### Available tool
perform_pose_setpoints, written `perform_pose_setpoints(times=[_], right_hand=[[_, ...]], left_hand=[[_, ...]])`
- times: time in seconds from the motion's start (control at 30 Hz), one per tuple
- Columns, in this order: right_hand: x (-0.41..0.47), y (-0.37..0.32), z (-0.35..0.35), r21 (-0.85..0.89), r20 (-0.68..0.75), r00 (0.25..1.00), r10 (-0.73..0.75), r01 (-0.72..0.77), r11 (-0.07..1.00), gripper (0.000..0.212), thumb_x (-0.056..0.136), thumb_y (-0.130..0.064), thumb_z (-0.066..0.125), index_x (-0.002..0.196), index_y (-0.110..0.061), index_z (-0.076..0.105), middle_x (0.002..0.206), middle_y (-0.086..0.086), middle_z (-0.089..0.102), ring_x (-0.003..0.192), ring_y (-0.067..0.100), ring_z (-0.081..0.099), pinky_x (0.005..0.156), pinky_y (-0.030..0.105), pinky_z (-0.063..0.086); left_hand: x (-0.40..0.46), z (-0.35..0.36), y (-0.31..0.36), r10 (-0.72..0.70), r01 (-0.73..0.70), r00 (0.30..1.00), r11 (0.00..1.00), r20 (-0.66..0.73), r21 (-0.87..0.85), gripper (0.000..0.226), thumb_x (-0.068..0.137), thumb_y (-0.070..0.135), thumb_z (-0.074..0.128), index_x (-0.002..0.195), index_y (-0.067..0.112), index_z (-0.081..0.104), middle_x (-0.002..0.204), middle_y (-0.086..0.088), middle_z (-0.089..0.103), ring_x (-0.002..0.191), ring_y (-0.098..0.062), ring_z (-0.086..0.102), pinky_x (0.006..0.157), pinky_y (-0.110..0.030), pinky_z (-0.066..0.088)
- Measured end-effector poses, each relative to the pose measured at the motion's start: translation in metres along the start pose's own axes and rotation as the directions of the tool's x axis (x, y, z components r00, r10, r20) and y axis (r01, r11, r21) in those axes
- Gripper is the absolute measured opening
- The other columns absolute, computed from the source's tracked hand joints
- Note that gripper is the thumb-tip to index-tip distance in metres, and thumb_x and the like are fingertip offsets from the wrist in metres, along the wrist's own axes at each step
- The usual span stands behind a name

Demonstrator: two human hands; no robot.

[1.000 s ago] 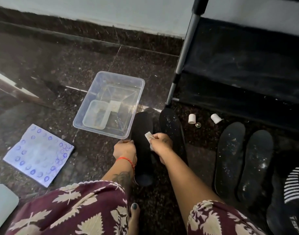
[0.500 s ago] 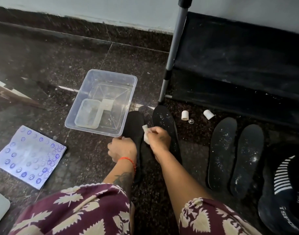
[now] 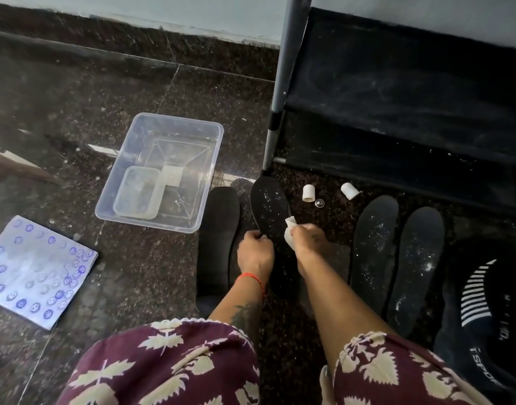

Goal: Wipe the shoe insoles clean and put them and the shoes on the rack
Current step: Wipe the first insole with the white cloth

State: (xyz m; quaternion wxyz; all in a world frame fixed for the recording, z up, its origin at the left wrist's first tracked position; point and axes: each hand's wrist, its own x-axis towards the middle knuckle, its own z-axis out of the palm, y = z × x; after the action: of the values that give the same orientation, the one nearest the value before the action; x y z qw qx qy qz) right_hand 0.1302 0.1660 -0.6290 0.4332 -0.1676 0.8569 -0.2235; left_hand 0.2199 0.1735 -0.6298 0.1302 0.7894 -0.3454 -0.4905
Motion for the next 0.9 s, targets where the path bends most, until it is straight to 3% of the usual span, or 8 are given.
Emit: perform_pose_setpoints(times=[0.2,0.4,0.5,0.63,0.77,0.83,0.9], right_hand=[[-0.01,0.0,0.003,0.05,0.054,0.998,0.018,-0.021,0.999,0.022,0.08,-0.022,0.059,0.098,-0.016,0.07,0.102,0.01,0.07,0.094,0.029,0.064,0.087,0.036,0.053],[-0.039,-0.008,-0.033,0.107,0.166,0.986,-0.017,-0.001,0.994,0.013,0.086,-0.015,0.058,0.096,-0.013,0.066,0.091,0.006,0.062,0.083,0.019,0.056,0.065,0.024,0.042],[-0.063,-0.022,-0.051,0.053,0.208,0.976,-0.065,0.056,0.997,0.006,0.086,-0.017,0.058,0.09,-0.017,0.063,0.099,0.009,0.066,0.084,0.02,0.056,0.069,0.026,0.042],[-0.1,-0.051,-0.082,-0.107,0.201,0.969,-0.146,0.17,0.98,0.024,0.089,-0.024,0.056,0.109,-0.015,0.065,0.118,0.01,0.063,0.106,0.025,0.058,0.083,0.027,0.044],[-0.149,-0.079,-0.124,-0.172,0.194,0.954,-0.227,0.261,0.95,0.029,0.093,-0.025,0.051,0.115,-0.009,0.061,0.125,0.009,0.059,0.116,0.024,0.054,0.089,0.021,0.039],[-0.175,-0.088,-0.145,-0.158,0.166,0.945,-0.281,0.306,0.939,0.028,0.091,-0.026,0.054,0.11,-0.007,0.062,0.12,0.009,0.062,0.113,0.024,0.055,0.092,0.023,0.039],[-0.2,-0.095,-0.164,-0.085,0.126,0.938,-0.322,0.333,0.939,0.02,0.086,-0.026,0.061,0.098,-0.01,0.066,0.111,0.008,0.066,0.102,0.023,0.058,0.083,0.023,0.042]], left_hand=[[-0.005,-0.002,0.004,-0.028,0.031,0.998,0.998,0.052,-0.052,0.027,0.093,0.018,0.048,0.117,0.013,0.06,0.119,-0.01,0.063,0.111,-0.027,0.056,0.094,-0.032,0.043],[-0.034,-0.028,0.012,-0.037,0.049,0.994,0.991,0.098,-0.121,0.026,0.091,0.016,0.051,0.115,0.011,0.062,0.111,-0.008,0.065,0.105,-0.027,0.06,0.09,-0.029,0.046],[-0.056,-0.045,0.022,0.014,0.001,0.994,0.991,0.109,-0.131,0.024,0.088,0.014,0.053,0.109,0.009,0.065,0.109,-0.008,0.066,0.103,-0.026,0.061,0.09,-0.03,0.048],[-0.087,-0.069,0.037,0.076,-0.063,0.99,0.991,0.116,-0.117,0.017,0.086,0.009,0.055,0.097,0.008,0.067,0.101,-0.008,0.068,0.097,-0.027,0.062,0.089,-0.034,0.05],[-0.137,-0.102,0.067,0.147,-0.122,0.976,0.98,0.16,-0.157,0.019,0.089,0.002,0.048,0.077,0.007,0.062,0.083,-0.009,0.065,0.071,-0.017,0.056,0.066,-0.024,0.05],[-0.168,-0.12,0.081,0.159,-0.097,0.966,0.953,0.202,-0.287,0.031,0.092,-0.001,0.042,0.067,0.013,0.052,0.068,-0.003,0.052,0.059,-0.012,0.046,0.051,-0.02,0.042],[-0.192,-0.133,0.091,0.136,-0.04,0.964,0.925,0.23,-0.378,0.03,0.092,0.002,0.043,0.065,0.011,0.051,0.063,-0.004,0.048,0.054,-0.014,0.045,0.044,-0.02,0.038]])
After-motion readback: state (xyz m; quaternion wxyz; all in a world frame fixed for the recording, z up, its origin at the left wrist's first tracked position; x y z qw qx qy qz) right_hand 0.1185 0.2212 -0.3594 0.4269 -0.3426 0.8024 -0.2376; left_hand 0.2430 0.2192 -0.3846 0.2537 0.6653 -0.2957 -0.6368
